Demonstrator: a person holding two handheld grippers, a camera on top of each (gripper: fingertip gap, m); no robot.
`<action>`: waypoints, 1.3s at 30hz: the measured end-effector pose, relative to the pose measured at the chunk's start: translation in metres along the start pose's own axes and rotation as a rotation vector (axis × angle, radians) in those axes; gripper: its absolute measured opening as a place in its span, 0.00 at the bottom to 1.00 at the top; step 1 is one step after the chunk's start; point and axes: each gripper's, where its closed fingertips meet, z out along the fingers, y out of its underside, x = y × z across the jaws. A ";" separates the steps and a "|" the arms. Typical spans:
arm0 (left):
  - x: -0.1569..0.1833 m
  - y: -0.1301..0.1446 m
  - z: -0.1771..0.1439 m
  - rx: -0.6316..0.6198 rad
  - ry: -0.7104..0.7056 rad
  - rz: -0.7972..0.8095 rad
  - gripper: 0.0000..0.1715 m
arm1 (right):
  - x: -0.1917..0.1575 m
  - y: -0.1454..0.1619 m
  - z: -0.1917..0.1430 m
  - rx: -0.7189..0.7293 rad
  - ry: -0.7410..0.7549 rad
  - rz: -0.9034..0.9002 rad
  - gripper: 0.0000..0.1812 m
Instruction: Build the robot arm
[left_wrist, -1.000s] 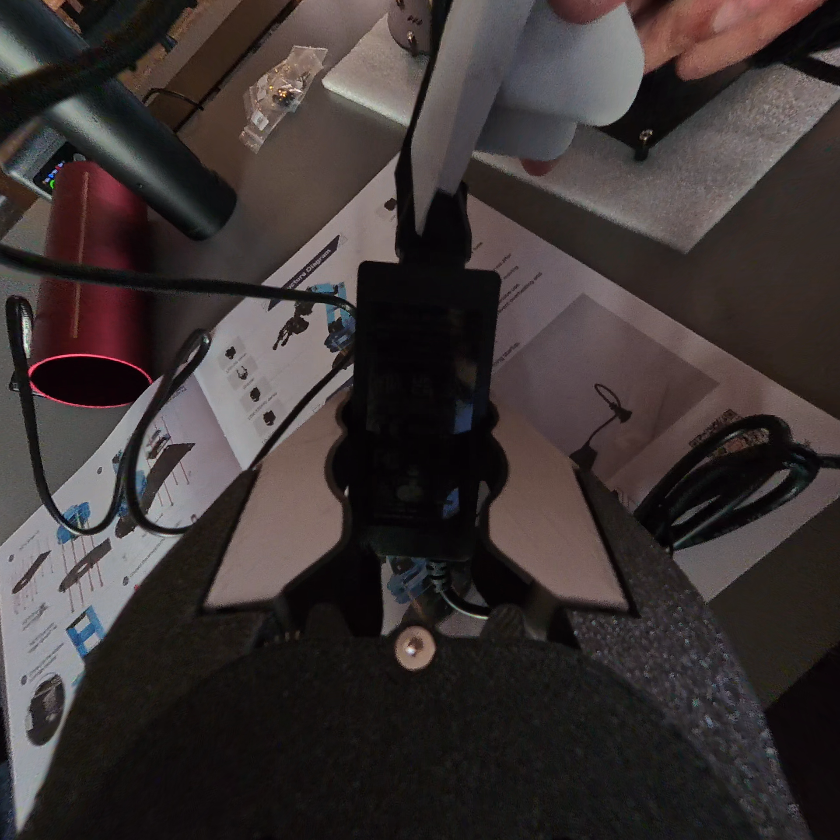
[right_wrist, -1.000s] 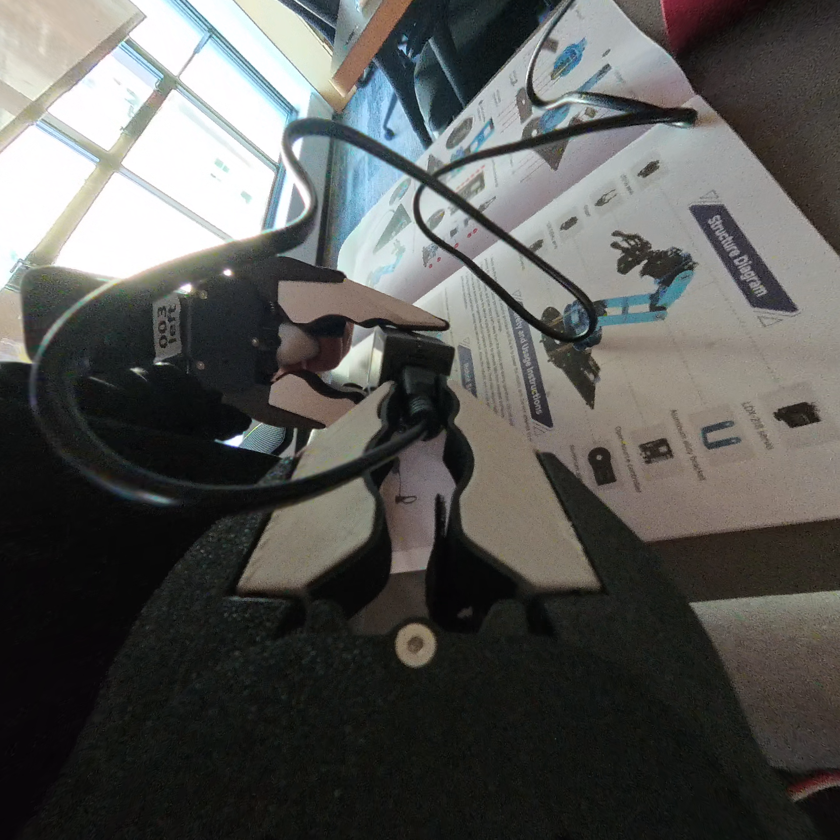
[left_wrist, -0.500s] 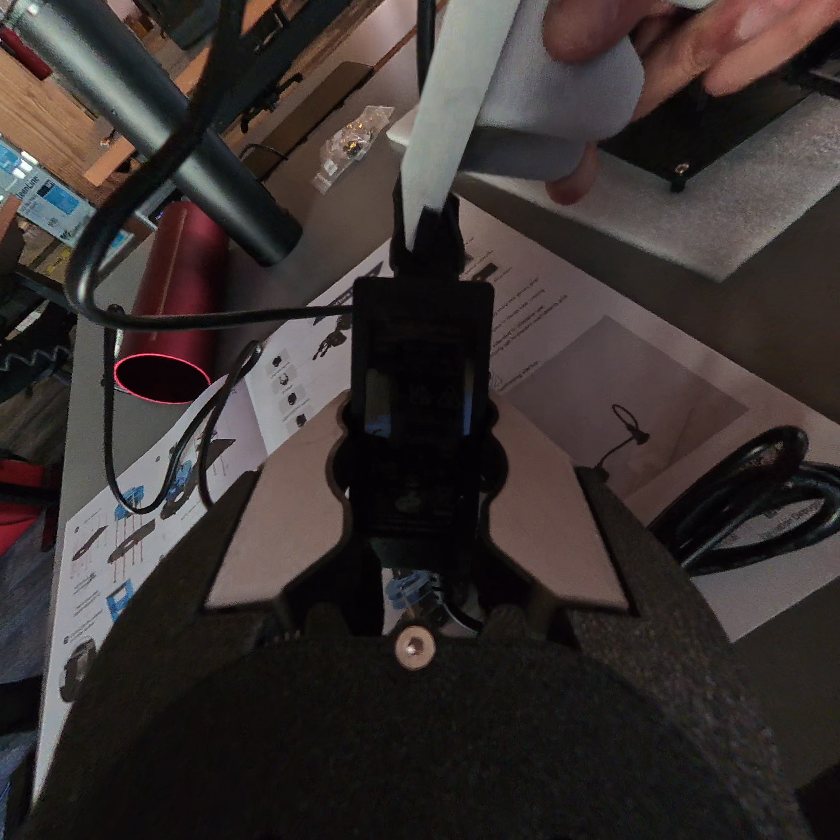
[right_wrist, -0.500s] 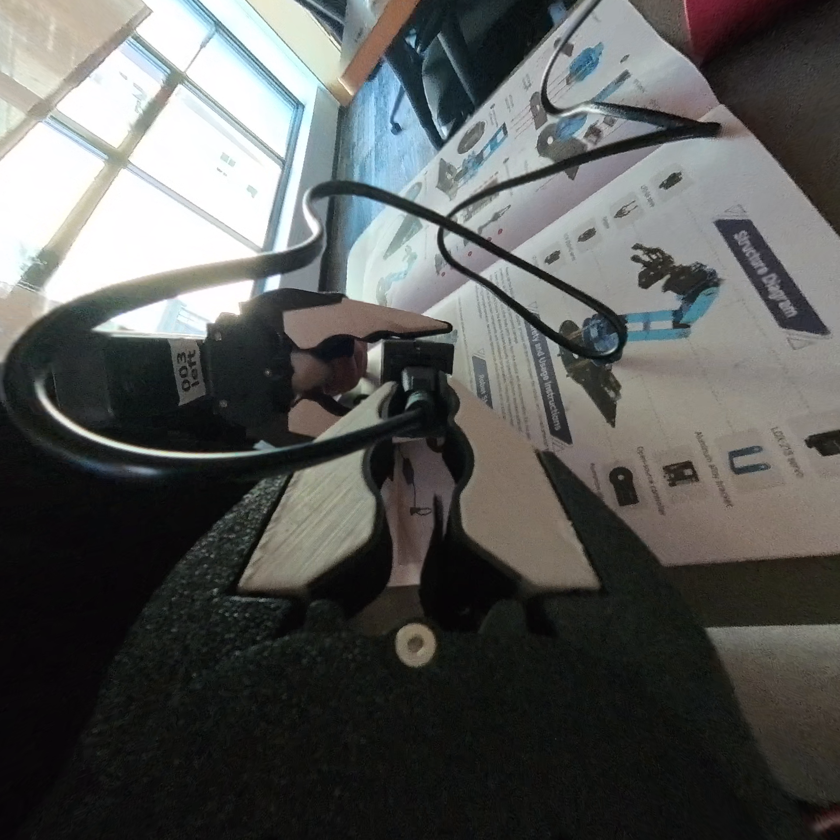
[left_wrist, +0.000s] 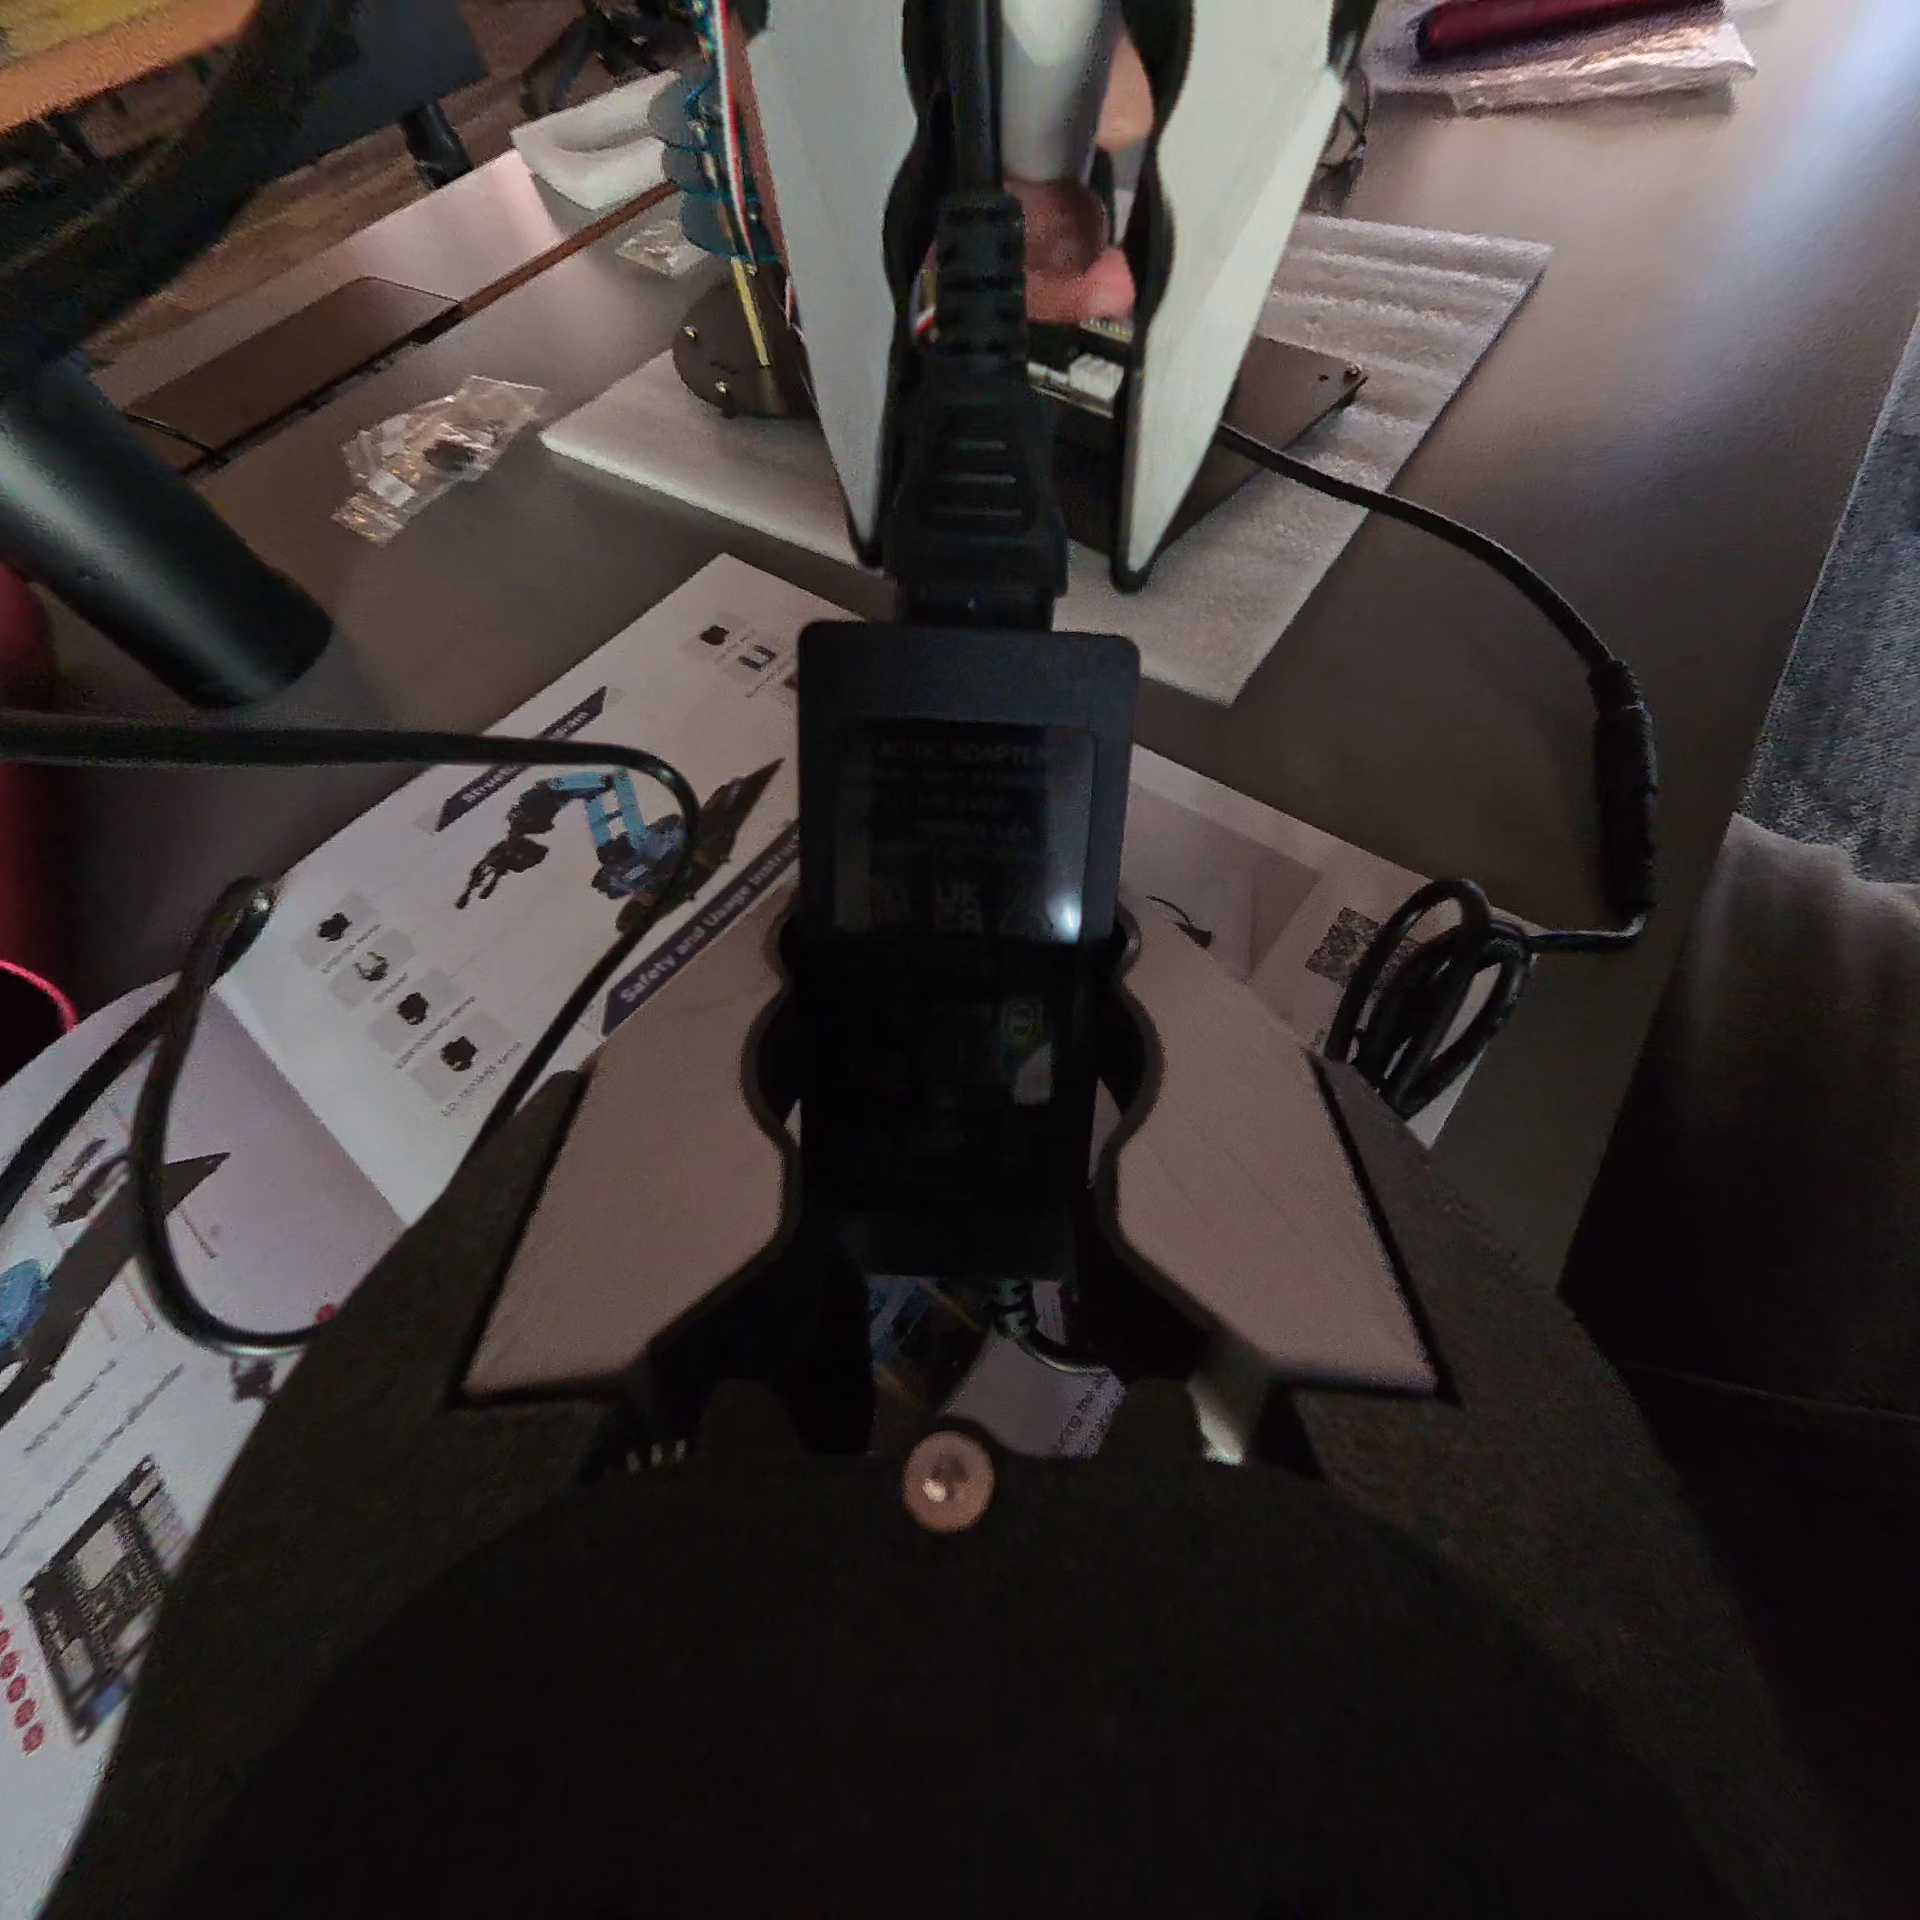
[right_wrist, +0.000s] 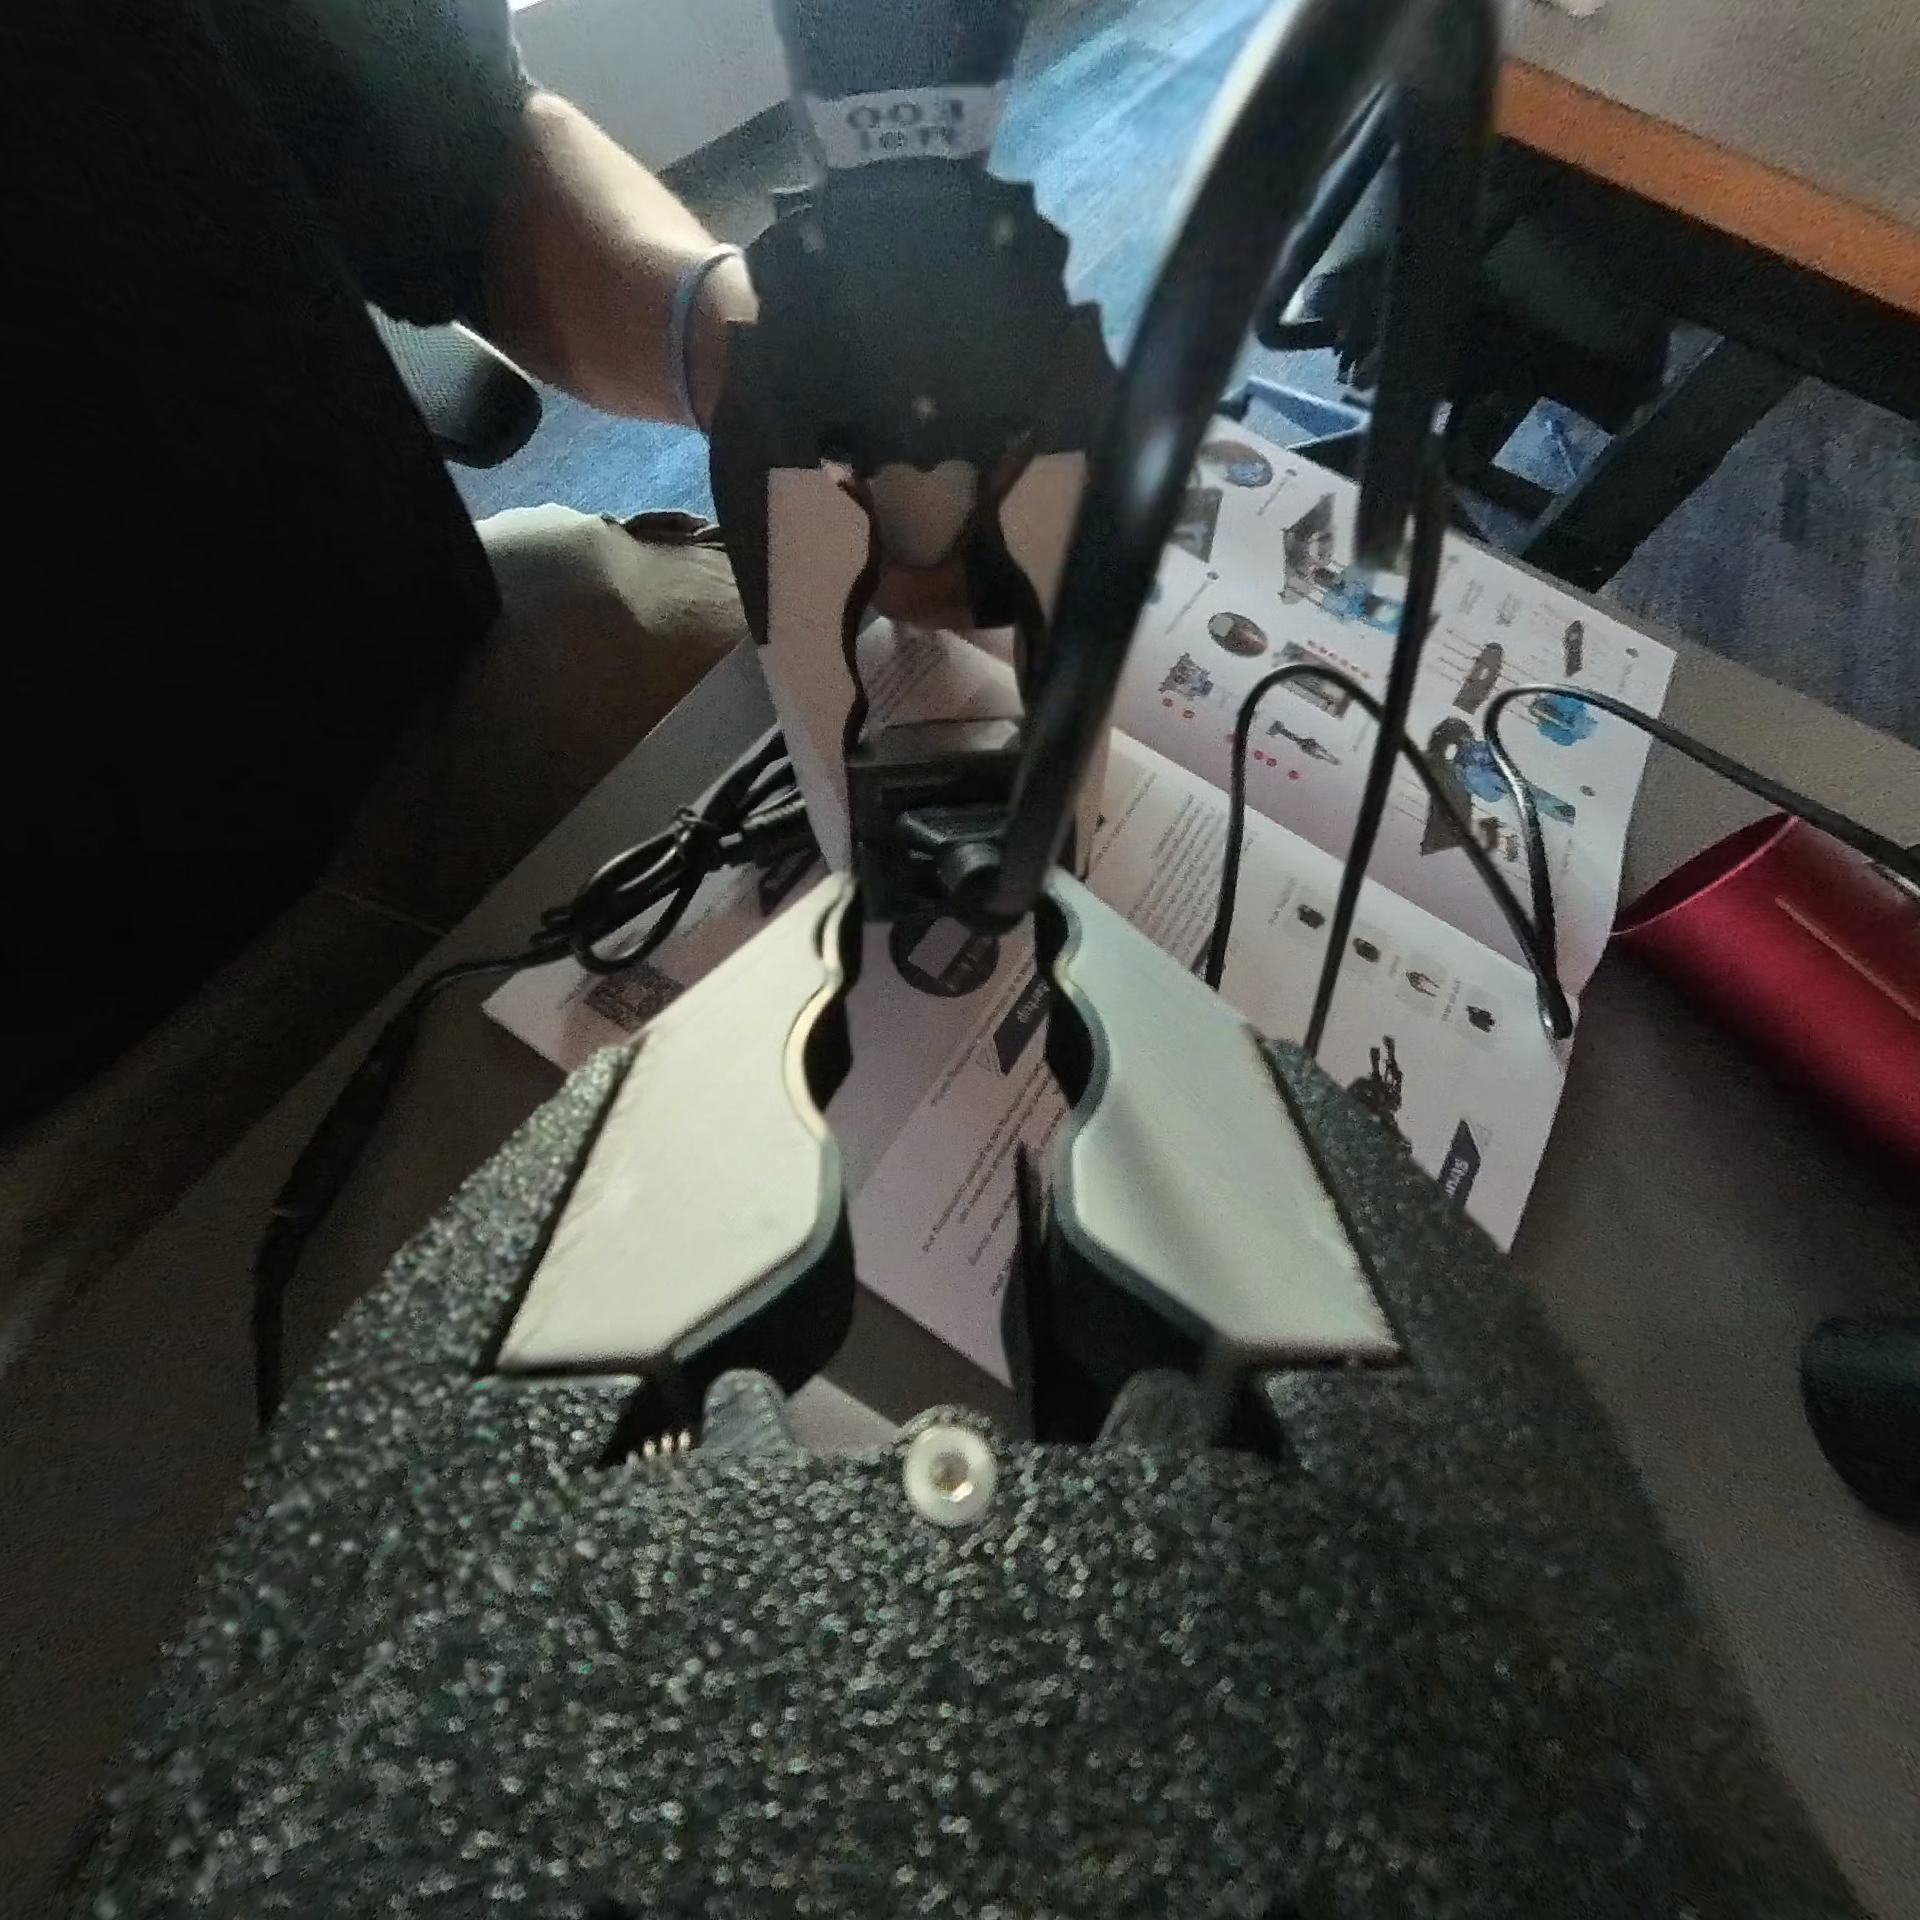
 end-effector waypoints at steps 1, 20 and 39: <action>0.001 0.002 0.001 -0.005 0.008 0.000 0.30 | -0.002 0.001 0.004 -0.021 -0.014 -0.012 0.19; 0.002 0.007 0.007 -0.028 0.040 -0.023 0.31 | 0.001 0.006 0.012 -0.134 -0.063 -0.047 0.13; 0.005 0.004 0.007 -0.014 0.056 -0.030 0.30 | 0.000 0.002 0.002 -0.128 -0.093 -0.022 0.12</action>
